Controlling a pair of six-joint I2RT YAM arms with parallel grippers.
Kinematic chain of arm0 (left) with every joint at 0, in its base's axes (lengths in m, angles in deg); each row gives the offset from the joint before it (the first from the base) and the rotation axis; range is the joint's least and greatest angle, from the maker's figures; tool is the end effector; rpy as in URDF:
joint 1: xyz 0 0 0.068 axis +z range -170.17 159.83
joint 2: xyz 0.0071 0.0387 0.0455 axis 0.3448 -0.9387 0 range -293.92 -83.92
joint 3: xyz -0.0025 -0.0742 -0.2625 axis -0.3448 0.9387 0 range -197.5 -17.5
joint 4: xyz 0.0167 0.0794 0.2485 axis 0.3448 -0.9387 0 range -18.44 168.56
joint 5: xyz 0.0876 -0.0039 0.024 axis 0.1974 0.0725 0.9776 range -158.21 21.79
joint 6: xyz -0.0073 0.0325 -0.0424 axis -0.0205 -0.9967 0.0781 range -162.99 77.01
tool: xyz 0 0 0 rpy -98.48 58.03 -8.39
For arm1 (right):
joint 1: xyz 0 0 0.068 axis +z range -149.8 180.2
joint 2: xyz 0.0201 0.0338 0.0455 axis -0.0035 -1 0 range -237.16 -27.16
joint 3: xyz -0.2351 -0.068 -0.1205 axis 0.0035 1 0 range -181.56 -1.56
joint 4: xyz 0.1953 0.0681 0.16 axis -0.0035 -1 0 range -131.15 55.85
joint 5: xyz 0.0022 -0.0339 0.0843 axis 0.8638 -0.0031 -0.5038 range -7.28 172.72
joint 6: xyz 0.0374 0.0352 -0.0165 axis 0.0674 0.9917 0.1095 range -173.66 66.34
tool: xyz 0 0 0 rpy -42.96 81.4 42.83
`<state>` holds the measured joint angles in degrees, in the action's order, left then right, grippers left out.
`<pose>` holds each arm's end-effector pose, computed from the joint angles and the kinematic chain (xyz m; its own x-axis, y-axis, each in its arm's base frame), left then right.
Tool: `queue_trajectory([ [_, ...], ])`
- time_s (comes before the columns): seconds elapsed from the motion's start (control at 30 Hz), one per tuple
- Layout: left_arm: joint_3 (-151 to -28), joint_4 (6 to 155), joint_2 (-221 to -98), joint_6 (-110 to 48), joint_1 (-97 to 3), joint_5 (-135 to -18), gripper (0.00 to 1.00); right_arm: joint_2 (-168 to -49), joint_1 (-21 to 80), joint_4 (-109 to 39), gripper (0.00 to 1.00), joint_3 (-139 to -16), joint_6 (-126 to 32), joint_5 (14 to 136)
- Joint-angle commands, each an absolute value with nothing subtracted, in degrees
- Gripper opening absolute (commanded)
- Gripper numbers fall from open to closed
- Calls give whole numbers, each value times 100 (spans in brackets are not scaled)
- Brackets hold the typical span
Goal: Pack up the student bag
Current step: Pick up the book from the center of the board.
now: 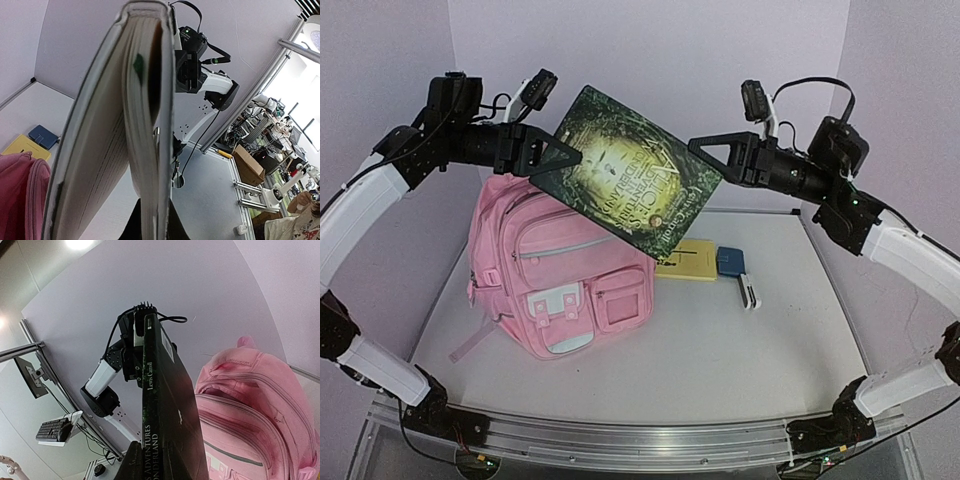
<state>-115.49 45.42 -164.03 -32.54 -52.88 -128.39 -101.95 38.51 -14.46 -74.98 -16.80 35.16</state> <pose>0.2171 -0.1761 0.4816 -0.3941 0.1461 -0.9074 0.9167 -0.0076 -0.3994 0.2115 0.2005 0.4531 -0.3834 0.2130 -0.8987 -0.9225 -0.0406 0.3839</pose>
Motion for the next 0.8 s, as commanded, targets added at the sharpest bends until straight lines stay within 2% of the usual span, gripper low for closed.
queue_trajectory([
  [0.0, -11833, 4484, -16145, -3486, -5269, -11688, 0, -9952, 3879, -1231, 55, -7432, -2308, 4314],
  [0.07, -11959, 4439, -16055, -3569, -5259, -11205, 0, -9886, 3879, -1556, 73, -7423, -2637, 4787],
  [0.23, -12084, 4692, -15771, -3608, -5166, -10547, 0, -9819, 3879, -1955, 95, -7248, -3161, 5530],
  [0.57, -12576, 4719, -15498, -3493, -5027, -9673, 0, -10263, 3893, -2016, 98, -6981, -3324, 5562],
  [0.77, -12721, 4604, -15368, -3564, -5024, -8650, 0, -10760, 4034, -2056, 91, -7198, -3538, 5475],
])
